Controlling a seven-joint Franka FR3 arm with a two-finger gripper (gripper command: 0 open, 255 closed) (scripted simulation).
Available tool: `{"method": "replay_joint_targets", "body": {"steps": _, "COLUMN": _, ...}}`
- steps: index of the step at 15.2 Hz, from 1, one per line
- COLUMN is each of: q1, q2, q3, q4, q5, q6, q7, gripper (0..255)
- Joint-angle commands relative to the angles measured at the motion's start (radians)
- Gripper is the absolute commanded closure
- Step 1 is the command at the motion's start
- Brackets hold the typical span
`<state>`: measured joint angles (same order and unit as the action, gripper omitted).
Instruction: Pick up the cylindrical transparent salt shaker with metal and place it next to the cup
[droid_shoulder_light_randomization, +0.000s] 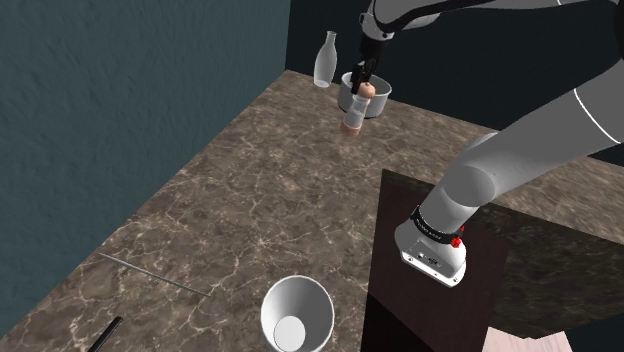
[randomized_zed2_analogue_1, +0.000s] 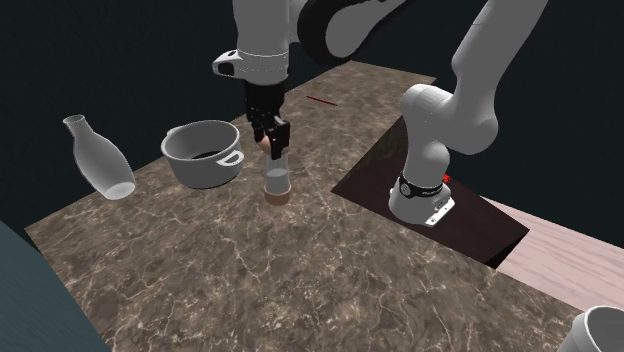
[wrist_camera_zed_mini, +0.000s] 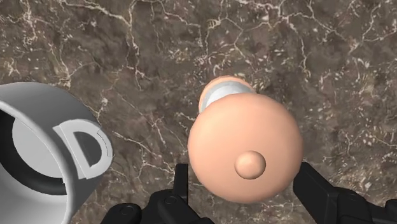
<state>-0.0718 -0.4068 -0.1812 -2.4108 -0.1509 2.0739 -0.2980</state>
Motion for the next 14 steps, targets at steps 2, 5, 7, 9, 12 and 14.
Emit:
{"method": "replay_joint_targets", "body": {"steps": 2, "q1": 0.000, "q2": -0.005, "q3": 0.000, "q4": 0.039, "q5": 0.002, "q6": -0.044, "q7": -0.007, "gripper": 255}}
{"method": "replay_joint_targets", "body": {"steps": 5, "q1": 0.001, "q2": -0.014, "q3": 0.003, "q4": 0.072, "q5": 0.005, "q6": -0.086, "q7": -0.009, "gripper": 255}}
{"method": "replay_joint_targets", "body": {"steps": 7, "q1": 0.002, "q2": -0.018, "q3": 0.005, "q4": 0.095, "q5": 0.006, "q6": -0.113, "q7": -0.011, "gripper": 255}}
{"method": "replay_joint_targets", "body": {"steps": 9, "q1": 0.002, "q2": -0.022, "q3": 0.007, "q4": 0.119, "q5": 0.008, "q6": -0.141, "q7": -0.012, "gripper": 255}}
{"method": "replay_joint_targets", "body": {"steps": 12, "q1": 0.003, "q2": -0.025, "q3": 0.009, "q4": 0.157, "q5": 0.010, "q6": -0.182, "q7": -0.015, "gripper": 255}}
{"method": "replay_joint_targets", "body": {"steps": 14, "q1": 0.004, "q2": -0.026, "q3": 0.011, "q4": 0.183, "q5": 0.012, "q6": -0.209, "q7": -0.017, "gripper": 255}}
